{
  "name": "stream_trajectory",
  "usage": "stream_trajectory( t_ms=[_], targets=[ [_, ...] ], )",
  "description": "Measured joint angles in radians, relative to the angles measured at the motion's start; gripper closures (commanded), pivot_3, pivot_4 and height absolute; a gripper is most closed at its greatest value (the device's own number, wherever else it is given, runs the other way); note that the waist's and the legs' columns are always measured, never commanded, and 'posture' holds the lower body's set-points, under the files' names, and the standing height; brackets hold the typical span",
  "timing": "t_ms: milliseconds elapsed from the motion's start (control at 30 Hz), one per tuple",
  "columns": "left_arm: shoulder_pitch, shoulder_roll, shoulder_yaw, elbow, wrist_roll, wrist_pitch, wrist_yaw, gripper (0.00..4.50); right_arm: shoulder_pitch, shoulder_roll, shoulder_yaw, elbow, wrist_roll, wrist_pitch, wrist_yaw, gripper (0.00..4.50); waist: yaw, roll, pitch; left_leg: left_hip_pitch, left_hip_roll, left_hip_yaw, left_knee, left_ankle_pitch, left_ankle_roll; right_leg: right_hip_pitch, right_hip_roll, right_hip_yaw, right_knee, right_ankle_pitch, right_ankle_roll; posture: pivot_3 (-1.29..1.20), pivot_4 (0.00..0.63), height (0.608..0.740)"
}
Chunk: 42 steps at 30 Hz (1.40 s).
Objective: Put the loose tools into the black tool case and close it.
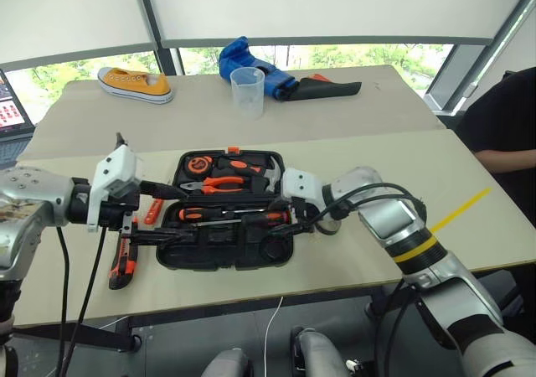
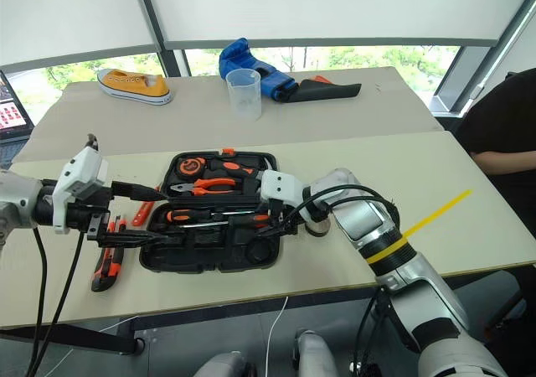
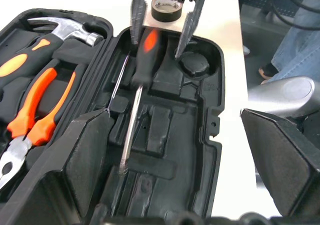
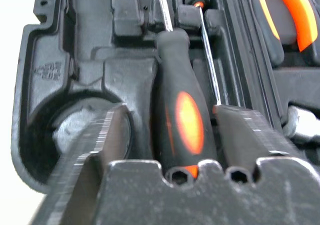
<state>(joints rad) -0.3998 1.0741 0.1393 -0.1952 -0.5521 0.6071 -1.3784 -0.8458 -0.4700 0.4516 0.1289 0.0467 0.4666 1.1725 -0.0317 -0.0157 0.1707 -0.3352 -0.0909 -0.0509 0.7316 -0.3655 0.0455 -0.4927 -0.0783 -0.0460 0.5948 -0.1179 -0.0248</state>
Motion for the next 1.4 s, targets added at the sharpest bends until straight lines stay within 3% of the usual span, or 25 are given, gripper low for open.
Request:
stream_trajectory(
  t_ms=[100,200,533,567,1167,1400],
  targets=[
    [-0.011,-0.003,-0.005,0.013,0.001,-0.007,0.000,0.00,0.000,0.015,-0.023,-0.014,0.017,0.032,-0.007,0.05,-0.001,0.000,0.000,0.000,0.000,0.000,0.000,0.000,0.000,0.000,0.000,0.000,0.000,0.000,0.000,0.00,0.150,0.724],
    [-0.014,-0.004,-0.010,0.014,0.004,-0.024,-0.001,0.00,0.000,0.030,-0.050,-0.024,0.042,0.067,-0.022,0.82,-0.001,0.000,0.000,0.000,0.000,0.000,0.000,0.000,0.000,0.000,0.000,0.000,0.000,0.000,0.000,0.00,0.150,0.724],
    [-0.014,-0.004,-0.036,0.032,0.023,-0.054,-0.007,0.00,-0.004,0.102,-0.065,0.019,0.053,0.098,-0.047,4.29,-0.007,0.000,0.000,0.000,0.000,0.000,0.000,0.000,0.000,0.000,0.001,0.000,0.000,0.000,0.000,0.00,0.150,0.724],
    [-0.013,-0.004,-0.038,0.034,0.023,-0.059,-0.007,0.00,-0.004,0.109,-0.061,0.031,0.050,0.093,-0.051,4.47,-0.007,0.000,0.000,0.000,0.000,0.000,0.000,0.000,0.000,0.000,0.001,0.000,0.000,0.000,0.000,0.00,0.150,0.724],
    [-0.005,-0.015,-0.044,0.045,0.041,-0.071,-0.001,0.00,-0.012,0.129,0.048,0.121,-0.108,-0.108,-0.075,4.47,-0.011,-0.001,-0.005,0.005,0.000,0.000,0.000,0.000,0.000,0.002,0.001,0.001,0.000,0.000,0.000,0.00,0.150,0.724],
    [-0.008,-0.042,-0.058,0.060,0.045,-0.082,0.021,0.00,0.001,0.179,-0.023,0.131,-0.054,-0.054,-0.095,4.47,-0.014,-0.002,-0.006,0.005,0.000,0.001,0.000,0.000,-0.001,0.001,0.001,0.005,0.000,0.000,0.000,0.00,0.150,0.724]
  ],
)
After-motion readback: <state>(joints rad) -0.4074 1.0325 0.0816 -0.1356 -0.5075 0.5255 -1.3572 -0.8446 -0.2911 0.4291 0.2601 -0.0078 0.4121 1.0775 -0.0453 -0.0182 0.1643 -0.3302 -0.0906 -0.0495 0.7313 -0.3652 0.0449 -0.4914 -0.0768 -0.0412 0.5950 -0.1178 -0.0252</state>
